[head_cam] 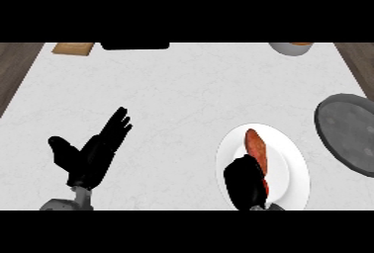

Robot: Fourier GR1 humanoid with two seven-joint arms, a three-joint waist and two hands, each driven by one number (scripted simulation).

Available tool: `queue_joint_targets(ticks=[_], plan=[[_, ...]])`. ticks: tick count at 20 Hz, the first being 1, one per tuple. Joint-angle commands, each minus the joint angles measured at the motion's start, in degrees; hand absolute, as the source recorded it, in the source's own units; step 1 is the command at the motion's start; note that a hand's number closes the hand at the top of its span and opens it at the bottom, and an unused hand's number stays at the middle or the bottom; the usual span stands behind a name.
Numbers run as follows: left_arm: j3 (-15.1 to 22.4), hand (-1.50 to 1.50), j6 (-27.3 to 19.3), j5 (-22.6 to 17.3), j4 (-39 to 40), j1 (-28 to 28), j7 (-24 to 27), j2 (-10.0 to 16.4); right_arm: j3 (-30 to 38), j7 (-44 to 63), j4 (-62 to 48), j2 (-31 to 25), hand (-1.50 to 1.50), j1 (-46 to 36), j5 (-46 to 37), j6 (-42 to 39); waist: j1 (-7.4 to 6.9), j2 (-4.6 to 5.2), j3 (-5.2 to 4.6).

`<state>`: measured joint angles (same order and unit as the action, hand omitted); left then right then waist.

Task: Pick the tomato from the plate and place it in the pan

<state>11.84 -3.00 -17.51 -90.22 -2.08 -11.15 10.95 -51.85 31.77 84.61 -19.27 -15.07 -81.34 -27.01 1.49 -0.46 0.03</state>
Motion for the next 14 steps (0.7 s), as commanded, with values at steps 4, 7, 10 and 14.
queue_joint_targets(ticks=[4, 7, 10, 14], plan=[[-2.7, 0.00, -1.4, -0.7, -0.2, 2.2, 0.6, 0.6, 10.2, -0.8, 19.4, -2.4, 1.50, 16.6, 11.8, 19.5, 4.91, -0.77, 0.25], [-2.1, 0.00, -1.4, -0.7, -1.5, 2.6, -0.2, 0.4, 15.5, -2.8, 29.5, -8.0, 1.50, 18.8, 13.0, 26.9, 4.04, -0.88, 0.17], [-2.5, 0.00, -1.0, -0.4, -1.3, 2.8, 0.7, 1.0, 18.1, -3.6, 38.6, -10.4, 1.50, 25.8, 15.6, 33.6, 3.94, -0.71, 0.16], [-2.4, 0.00, -0.1, -1.0, -1.6, 3.0, 0.3, 1.1, 23.9, -7.9, 46.4, -11.7, 1.50, 34.7, 26.1, 41.7, 3.31, -0.36, 0.28]])
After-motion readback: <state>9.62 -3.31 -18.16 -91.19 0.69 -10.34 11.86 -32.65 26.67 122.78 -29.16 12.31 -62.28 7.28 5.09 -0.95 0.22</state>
